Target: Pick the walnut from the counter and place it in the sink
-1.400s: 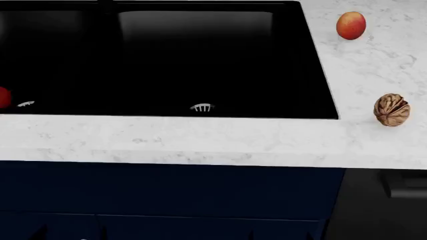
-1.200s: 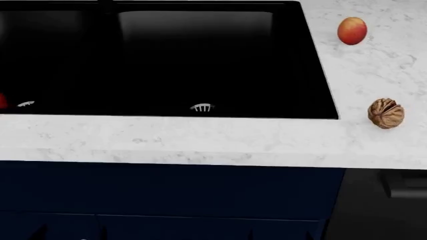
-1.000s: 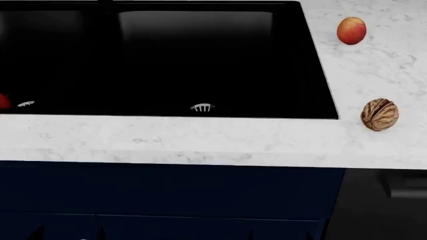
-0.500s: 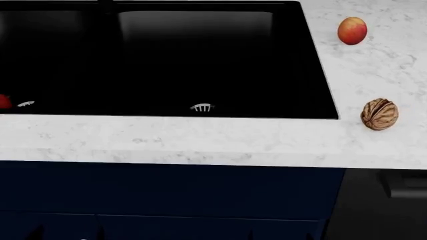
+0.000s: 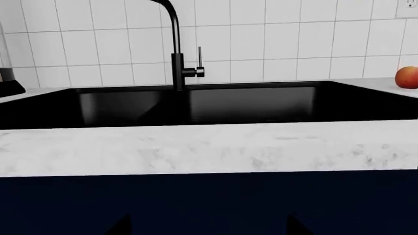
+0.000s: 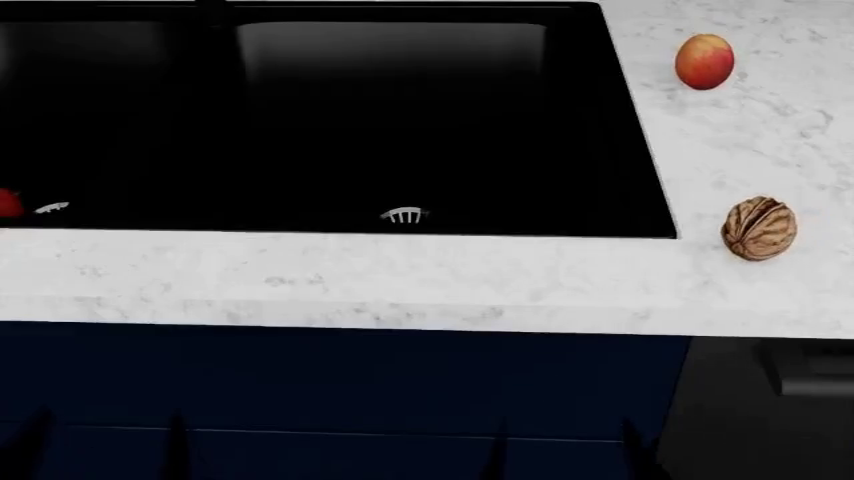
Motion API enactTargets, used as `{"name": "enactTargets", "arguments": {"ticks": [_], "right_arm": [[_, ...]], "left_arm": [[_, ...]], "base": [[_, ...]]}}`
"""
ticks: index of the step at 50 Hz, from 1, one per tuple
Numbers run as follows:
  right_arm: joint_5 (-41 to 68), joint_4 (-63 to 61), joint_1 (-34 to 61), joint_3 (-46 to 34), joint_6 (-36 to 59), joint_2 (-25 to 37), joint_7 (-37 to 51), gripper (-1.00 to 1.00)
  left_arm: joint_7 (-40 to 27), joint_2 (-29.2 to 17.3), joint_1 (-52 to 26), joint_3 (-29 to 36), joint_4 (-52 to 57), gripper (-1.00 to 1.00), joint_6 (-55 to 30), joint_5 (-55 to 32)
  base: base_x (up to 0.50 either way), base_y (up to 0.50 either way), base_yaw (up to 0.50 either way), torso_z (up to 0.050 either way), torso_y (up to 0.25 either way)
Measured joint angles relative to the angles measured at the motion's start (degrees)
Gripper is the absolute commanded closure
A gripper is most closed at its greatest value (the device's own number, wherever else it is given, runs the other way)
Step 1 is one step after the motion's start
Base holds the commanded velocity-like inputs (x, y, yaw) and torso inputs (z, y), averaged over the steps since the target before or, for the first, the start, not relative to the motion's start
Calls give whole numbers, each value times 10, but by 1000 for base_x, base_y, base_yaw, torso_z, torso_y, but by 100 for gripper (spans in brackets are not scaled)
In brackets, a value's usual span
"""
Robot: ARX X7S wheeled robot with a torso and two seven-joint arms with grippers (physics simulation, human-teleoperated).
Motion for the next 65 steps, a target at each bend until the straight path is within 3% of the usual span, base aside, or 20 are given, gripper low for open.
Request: {"name": "enactTargets", "arguments": {"ticks": [12, 25, 49, 57, 65], "right_arm": [[8, -71, 19, 2, 67, 19, 10, -100], [29, -155, 72, 8, 192, 41, 19, -100], [88, -277, 238, 70, 505, 62, 60, -100], [129, -326, 312, 117, 638, 64, 52, -100], [156, -353, 353, 147, 714, 63, 45, -100]], "left_arm": [[-13, -14, -21, 1, 54, -100, -73, -2], [-19, -30, -92, -10, 113, -100, -210, -24], [-36, -71, -225, -106, 214, -100, -462, -96], [-41, -86, -254, -131, 240, -100, -514, -109], [-44, -93, -267, -142, 255, -100, -540, -117]], "base": [[0, 0, 0, 0, 0], [0, 0, 0, 0, 0], [0, 0, 0, 0, 0], [0, 0, 0, 0, 0], [0, 0, 0, 0, 0]]}}
